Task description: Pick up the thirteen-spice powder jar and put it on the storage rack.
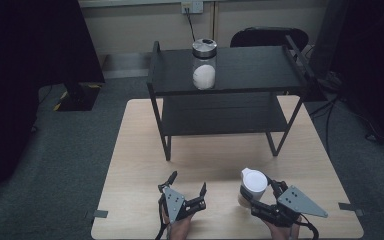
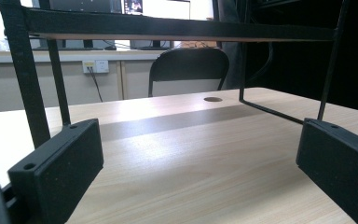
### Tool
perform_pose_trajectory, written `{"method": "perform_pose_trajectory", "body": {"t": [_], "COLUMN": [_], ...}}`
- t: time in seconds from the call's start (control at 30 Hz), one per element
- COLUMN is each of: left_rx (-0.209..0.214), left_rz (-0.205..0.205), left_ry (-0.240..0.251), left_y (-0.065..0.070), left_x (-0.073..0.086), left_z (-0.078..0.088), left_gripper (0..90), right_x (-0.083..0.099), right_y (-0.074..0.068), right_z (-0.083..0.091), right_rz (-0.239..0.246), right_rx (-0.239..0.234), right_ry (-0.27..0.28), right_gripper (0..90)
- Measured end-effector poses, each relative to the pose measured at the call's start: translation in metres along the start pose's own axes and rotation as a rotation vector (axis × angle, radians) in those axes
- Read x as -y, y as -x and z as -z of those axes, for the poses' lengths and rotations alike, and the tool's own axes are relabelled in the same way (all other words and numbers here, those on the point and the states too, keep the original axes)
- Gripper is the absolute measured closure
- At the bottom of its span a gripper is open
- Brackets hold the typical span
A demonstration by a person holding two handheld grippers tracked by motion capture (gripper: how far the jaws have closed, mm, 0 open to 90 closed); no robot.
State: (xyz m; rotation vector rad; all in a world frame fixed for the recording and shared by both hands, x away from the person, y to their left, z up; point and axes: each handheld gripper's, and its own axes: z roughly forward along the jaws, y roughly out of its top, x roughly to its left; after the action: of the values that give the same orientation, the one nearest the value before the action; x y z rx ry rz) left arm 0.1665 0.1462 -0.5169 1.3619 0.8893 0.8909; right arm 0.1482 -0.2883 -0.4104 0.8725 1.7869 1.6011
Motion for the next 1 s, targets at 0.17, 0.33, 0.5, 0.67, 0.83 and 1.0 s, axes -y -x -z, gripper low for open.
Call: {"method": "perform_pose_trajectory", "body": {"t": [0.17,0.33,0.5,0.67,0.83,1.0], "left_rx": [0.0,0.0,0.0,0.0,0.0,0.0], "left_rz": [0.0,0.0,0.0,0.0,0.0,0.0], "left_ry": [0.0,0.0,0.0,0.0,0.0,0.0], "left_y": [0.0,0.0,0.0,0.0,0.0,0.0], "left_x": [0.0,0.0,0.0,0.0,0.0,0.0], "left_z": [0.0,0.0,0.0,0.0,0.0,0.0], "left_gripper": [0.2,0.1,0.1,0.2,0.1,0.1], "right_x": [-0.012,-0.025,-0.036,-0.05,-0.065,-0.076], "right_y": [0.004,0.009,0.016,0.023,0.03,0.035], "right_z": [-0.001,-0.004,-0.006,-0.011,-0.018,-0.022], "right_rz": [0.009,0.026,0.024,0.026,0.03,0.03], "right_rx": [-0.009,-0.022,-0.027,-0.033,-0.049,-0.062], "right_ry": [0.005,0.004,0.02,0.029,0.037,0.045], "right_gripper": [30.6,30.6,30.6,30.6,30.6,30.7]}}
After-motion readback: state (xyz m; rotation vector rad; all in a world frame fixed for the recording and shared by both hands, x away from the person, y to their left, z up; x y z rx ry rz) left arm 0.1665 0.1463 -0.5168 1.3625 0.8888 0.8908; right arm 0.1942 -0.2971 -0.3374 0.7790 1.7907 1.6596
